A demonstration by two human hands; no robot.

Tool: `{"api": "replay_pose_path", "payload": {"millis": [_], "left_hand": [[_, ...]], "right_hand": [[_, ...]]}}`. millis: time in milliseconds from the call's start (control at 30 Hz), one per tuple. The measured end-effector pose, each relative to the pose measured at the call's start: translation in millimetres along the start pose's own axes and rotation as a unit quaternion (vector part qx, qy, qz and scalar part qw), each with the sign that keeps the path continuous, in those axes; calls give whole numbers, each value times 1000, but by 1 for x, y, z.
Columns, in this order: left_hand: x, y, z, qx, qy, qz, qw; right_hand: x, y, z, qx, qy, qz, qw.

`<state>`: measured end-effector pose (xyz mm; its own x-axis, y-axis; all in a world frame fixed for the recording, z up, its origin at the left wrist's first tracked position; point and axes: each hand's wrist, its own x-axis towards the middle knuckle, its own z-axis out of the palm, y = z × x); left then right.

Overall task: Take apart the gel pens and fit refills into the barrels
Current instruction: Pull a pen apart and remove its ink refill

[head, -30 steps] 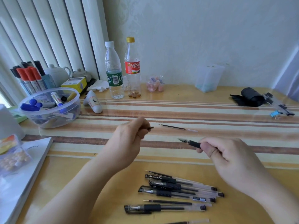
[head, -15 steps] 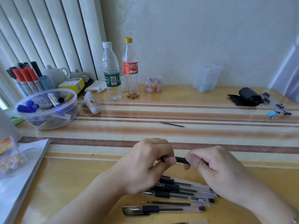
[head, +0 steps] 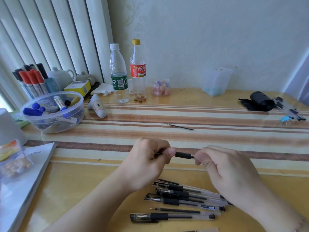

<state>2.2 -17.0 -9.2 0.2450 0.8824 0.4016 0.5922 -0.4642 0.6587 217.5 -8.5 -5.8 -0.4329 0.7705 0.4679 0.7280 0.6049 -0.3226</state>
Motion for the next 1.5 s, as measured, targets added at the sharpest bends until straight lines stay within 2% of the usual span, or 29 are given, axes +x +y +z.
{"api": "replay_pose_path", "payload": {"millis": [133, 267, 567, 700, 767, 867, 967, 1033, 1100, 1167, 1300, 1500], "left_hand": [[0, -2, 0, -6, -7, -17, 1000], [1, -4, 1, -7, -8, -19, 1000], [3, -7, -3, -45, -11, -42, 998], [5, -10, -9, -52, -21, -50, 997], [7, -14, -16, -36, -11, -68, 997], [9, -23, -28, -14, 30, -104, 994], [10, -24, -27, -15, 39, -107, 993], [9, -19, -19, -16, 20, -85, 996], [7, -13, -11, -21, 7, -59, 998], [6, -12, -8, -22, 18, -41, 999], [7, -21, -12, 19, 18, -32, 999], [10, -44, -23, 118, 29, -64, 991]], "right_hand": [[1, -2, -5, -20, 4, 35, 999], [0, -3, -7, 37, -61, 16, 997], [-1, 0, -9, 17, -6, 40, 999], [0, 3, -13, -27, -45, 35, 998], [1, 13, -20, -82, -77, 67, 991], [0, 35, -36, -163, -135, 166, 963], [3, 46, -38, -95, -82, 214, 969], [5, 40, -31, 40, -40, 191, 980], [6, 27, -23, 136, -65, 152, 977], [4, 21, -16, 128, -95, 111, 981], [5, 30, -14, 94, -101, 119, 983], [4, 46, -1, 5, -175, 128, 976]]}}
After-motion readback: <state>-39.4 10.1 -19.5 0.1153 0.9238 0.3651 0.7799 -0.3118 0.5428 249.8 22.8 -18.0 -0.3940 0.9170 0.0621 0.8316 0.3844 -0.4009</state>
